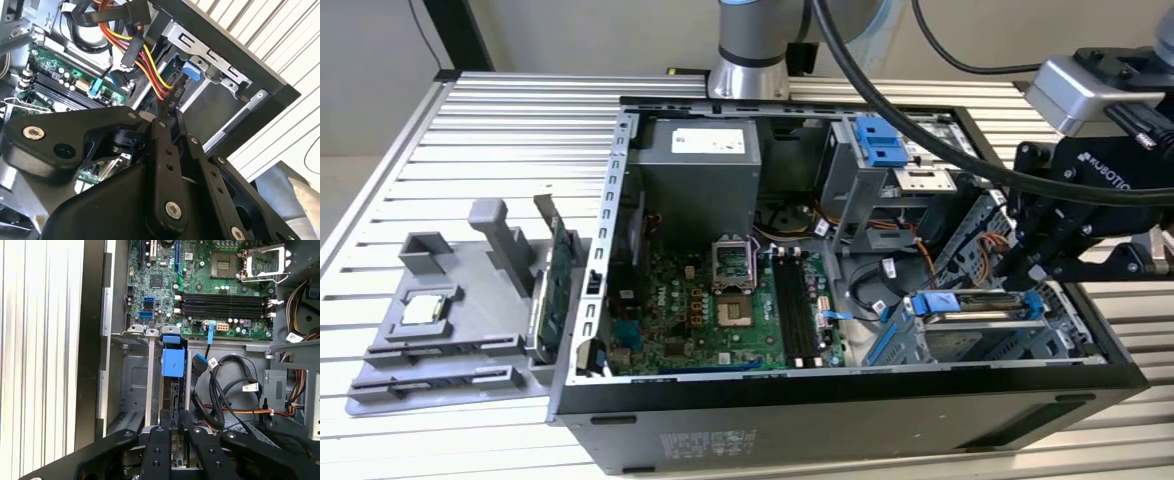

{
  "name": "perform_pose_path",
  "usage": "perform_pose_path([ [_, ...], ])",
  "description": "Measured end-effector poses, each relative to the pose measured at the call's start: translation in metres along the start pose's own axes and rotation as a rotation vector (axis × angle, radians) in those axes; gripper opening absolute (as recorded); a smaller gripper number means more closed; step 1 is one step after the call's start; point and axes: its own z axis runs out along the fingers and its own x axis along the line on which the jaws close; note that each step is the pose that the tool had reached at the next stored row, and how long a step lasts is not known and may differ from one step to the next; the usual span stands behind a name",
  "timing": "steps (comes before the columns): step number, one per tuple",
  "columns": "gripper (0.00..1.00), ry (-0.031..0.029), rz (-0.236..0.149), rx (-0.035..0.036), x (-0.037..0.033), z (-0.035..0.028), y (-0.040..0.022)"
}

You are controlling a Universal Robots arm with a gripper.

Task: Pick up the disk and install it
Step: 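Insert the first disk wire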

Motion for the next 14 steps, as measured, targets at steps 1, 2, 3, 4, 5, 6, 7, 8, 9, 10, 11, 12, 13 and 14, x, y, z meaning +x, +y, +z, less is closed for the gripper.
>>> perform_pose_path([
  [1, 0.00, 0.0007, -0.004, 0.0006, -0.0001, 0.0005, 0.0008],
  [2, 0.00, 0.0012, -0.009, 0.0017, -0.0001, 0.0012, 0.0015],
  [3, 0.00, 0.0019, -0.013, 0.0047, -0.0001, 0.0019, 0.0020],
  [4, 0.00, 0.0034, -0.018, 0.0096, -0.0002, 0.0025, 0.0022],
  [5, 0.00, 0.0050, -0.023, 0.0157, -0.0002, 0.0030, 0.0023],
  [6, 0.00, 0.0065, -0.028, 0.0225, -0.0002, 0.0034, 0.0023],
  [7, 0.00, 0.0082, -0.032, 0.0300, -0.0002, 0.0038, 0.0024],
  [8, 0.00, 0.0101, -0.035, 0.0366, -0.0003, 0.0041, 0.0028],
  [9, 0.00, 0.0130, -0.036, 0.0395, -0.0003, 0.0044, 0.0038],
  [10, 0.00, 0.0151, -0.036, 0.0395, -0.0003, 0.0048, 0.0043],
  [11, 0.00, 0.0160, -0.036, 0.0395, -0.0003, 0.0051, 0.0047],
  [12, 0.00, 0.0181, -0.036, 0.0405, -0.0004, 0.0057, 0.0065],
  [13, 0.00, 0.0204, -0.036, 0.0421, -0.0005, 0.0064, 0.0083],
  [14, 0.00, 0.0231, -0.037, 0.0440, -0.0006, 0.0072, 0.0102],
])
